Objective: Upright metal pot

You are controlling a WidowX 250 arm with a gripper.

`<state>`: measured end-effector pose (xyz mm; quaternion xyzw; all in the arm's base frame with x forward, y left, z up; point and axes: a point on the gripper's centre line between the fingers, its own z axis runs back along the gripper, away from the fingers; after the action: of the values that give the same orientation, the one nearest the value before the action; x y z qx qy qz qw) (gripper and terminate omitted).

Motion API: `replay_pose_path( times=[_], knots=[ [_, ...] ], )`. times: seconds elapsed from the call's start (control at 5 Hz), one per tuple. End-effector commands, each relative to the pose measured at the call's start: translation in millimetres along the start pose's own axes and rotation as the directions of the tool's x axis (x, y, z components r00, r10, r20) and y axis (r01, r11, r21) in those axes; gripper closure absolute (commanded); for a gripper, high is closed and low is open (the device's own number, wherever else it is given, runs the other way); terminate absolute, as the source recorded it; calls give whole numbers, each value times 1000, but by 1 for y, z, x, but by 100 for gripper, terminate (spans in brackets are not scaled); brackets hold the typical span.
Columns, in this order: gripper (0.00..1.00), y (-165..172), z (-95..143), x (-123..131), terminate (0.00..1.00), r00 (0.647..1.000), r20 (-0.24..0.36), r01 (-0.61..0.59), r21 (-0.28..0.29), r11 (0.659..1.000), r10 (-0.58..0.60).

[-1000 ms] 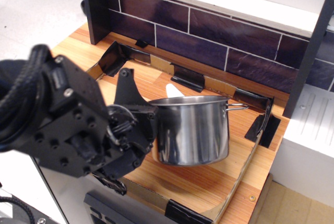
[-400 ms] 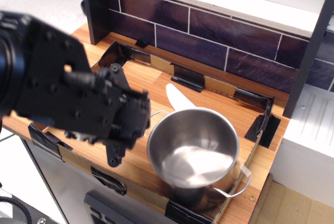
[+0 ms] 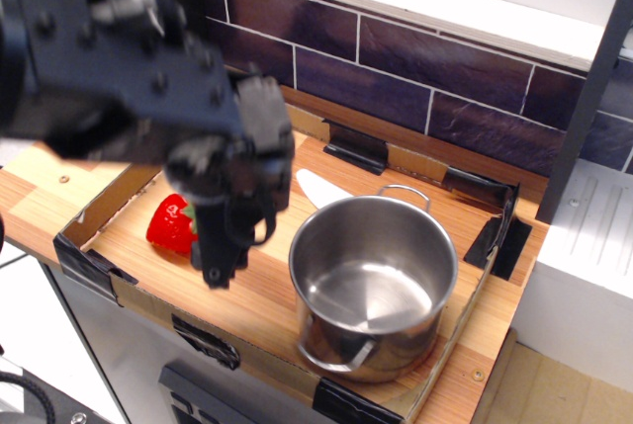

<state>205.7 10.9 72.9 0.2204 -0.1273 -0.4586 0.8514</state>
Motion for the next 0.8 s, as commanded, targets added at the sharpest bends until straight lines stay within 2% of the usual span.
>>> replay_pose_path(
  times=[0.0,0.2,0.4,0.6],
  knots=[
    [0,33,34,-5,0,997,36,-52,-237,970,62],
    [0,56,59,-4,0,984,36,-154,-333,930,175],
    [0,70,76,-5,0,973,28,-203,-361,910,228],
    [0,70,76,-5,0,973,28,-203,-361,910,228]
  ],
)
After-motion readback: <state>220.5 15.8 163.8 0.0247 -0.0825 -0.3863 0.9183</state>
